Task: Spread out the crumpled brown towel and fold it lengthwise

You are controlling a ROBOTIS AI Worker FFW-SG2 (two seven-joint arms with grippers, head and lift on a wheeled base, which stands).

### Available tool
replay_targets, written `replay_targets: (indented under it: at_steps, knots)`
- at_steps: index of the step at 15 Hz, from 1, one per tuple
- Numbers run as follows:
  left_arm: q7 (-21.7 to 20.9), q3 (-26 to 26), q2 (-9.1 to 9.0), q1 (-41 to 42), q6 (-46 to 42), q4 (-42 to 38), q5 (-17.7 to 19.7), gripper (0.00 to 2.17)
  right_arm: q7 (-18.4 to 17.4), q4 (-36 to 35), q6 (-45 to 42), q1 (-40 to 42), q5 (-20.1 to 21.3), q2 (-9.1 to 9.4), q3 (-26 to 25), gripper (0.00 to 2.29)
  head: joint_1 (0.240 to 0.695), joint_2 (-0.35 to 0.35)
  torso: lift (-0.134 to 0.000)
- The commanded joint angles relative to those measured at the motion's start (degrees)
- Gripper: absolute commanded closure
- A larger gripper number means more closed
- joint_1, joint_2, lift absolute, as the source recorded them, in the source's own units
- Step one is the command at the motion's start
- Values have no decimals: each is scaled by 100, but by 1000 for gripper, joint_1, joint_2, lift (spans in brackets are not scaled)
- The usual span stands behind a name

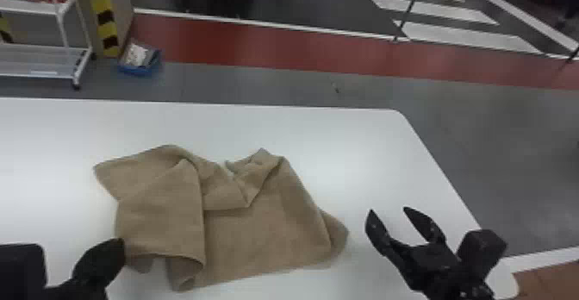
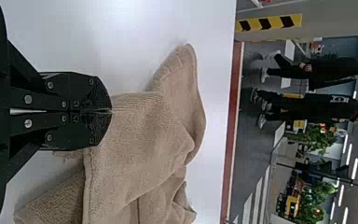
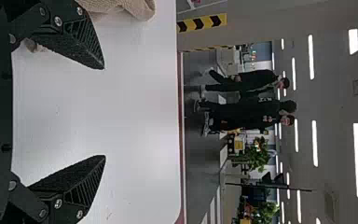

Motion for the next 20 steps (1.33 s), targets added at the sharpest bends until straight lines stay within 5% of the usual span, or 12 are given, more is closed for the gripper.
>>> replay_targets:
  at_steps: [1, 5, 9, 15, 20]
  knots:
    - [140, 115, 0, 59, -13, -427, -17, 1470, 10, -17, -18, 18, -11, 3, -17, 218, 695, -266, -124]
    - [650, 564, 9, 165, -382, -1262, -61, 1470, 37, 0, -18, 27, -11, 12, -17, 218, 695, -229, -124]
    - [1379, 819, -17, 138, -575, -1024, -360, 1470, 72, 62, 0, 27, 6, -6, -69, 218, 695, -137, -124]
    - [1265, 836, -52, 33, -558, -550, -360, 1470, 309, -202, 228, 97, 85, -23, 519, 218, 695, -59, -124]
    - [1265, 827, -52, 33, -540, -541, -360, 1467, 573, -641, 949, 220, 490, -234, 1152, 346, 695, 63, -124]
